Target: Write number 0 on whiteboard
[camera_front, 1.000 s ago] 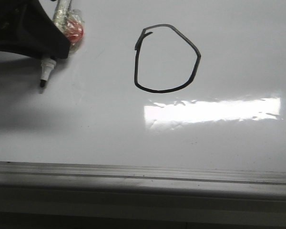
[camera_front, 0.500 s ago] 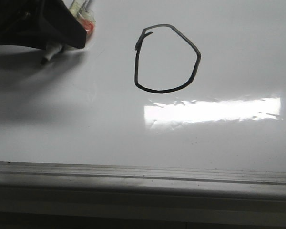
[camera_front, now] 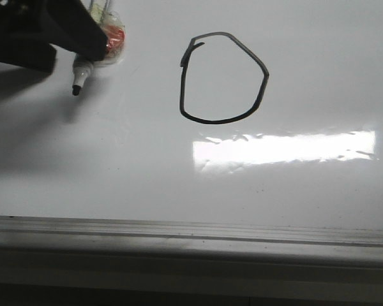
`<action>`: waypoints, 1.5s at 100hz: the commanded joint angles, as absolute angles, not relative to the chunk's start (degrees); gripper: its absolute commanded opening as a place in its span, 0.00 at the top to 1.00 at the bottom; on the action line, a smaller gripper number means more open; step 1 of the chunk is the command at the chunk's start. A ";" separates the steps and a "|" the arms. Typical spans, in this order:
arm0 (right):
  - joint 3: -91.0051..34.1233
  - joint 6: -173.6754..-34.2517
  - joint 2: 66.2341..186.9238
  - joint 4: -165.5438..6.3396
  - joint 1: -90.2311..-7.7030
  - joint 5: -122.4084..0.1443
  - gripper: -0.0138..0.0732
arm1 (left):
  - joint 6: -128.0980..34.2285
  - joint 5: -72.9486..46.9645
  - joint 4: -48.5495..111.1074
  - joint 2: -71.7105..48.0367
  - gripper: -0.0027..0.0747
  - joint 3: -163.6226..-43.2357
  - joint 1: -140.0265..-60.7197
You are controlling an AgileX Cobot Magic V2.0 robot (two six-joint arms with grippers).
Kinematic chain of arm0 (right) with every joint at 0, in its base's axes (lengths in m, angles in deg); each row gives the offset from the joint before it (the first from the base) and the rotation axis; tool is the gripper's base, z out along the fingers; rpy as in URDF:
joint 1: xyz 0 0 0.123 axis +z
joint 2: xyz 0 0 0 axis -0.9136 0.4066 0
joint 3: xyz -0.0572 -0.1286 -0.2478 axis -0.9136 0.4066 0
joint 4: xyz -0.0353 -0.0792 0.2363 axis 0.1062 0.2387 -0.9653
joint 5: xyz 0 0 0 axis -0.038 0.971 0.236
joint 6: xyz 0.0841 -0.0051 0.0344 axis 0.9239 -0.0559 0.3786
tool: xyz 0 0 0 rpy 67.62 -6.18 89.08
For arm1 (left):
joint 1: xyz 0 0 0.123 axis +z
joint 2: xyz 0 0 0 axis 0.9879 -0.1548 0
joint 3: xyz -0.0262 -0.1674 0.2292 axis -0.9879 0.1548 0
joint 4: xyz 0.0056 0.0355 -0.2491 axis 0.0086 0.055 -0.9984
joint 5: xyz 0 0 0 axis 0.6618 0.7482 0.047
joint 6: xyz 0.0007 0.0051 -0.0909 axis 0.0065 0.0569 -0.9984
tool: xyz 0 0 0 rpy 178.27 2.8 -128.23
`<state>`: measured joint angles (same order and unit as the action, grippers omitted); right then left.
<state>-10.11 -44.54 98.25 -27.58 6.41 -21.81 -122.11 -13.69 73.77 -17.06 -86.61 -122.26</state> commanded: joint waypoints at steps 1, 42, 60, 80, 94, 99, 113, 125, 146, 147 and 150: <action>-11.34 -44.39 98.41 -22.45 6.10 -26.88 0.89 | -122.52 -13.50 74.34 -12.44 0.41 -88.16 -122.15; -9.98 -44.39 98.27 -10.94 6.10 -33.42 0.90 | -122.04 -19.68 78.93 11.85 0.77 -85.17 -122.15; -9.40 -44.39 98.27 -11.83 6.10 -34.78 0.90 | -122.00 -19.95 79.23 18.30 0.99 -82.20 -122.15; -9.40 -44.39 98.37 -12.68 6.10 -34.88 0.90 | -122.00 -21.85 79.23 19.18 0.99 -81.01 -122.15; -9.40 -44.39 98.37 -12.68 6.10 -34.88 0.90 | -122.00 -21.75 79.23 19.18 0.99 -81.01 -122.15; -9.40 -44.39 98.37 -12.68 6.10 -34.88 0.90 | -122.00 -21.75 79.23 19.18 0.99 -81.01 -122.15; -9.40 -44.39 98.37 -12.68 6.10 -34.88 0.90 | -122.00 -21.75 79.23 19.08 0.99 -81.01 -122.15; -9.40 -44.39 98.37 -12.68 6.10 -34.88 0.90 | -122.00 -21.75 79.23 19.08 0.99 -81.01 -122.15; -9.40 -44.39 98.37 -12.68 6.10 -34.88 0.90 | -122.00 -21.90 80.11 19.34 0.99 -79.59 -122.15; -9.40 -44.39 98.37 -12.68 6.10 -34.88 0.90 | -122.00 -21.90 80.49 19.35 0.99 -79.46 -122.15; -9.40 -44.39 98.37 -12.68 6.10 -34.88 0.90 | -122.00 -21.76 83.44 19.60 0.99 -78.70 -122.15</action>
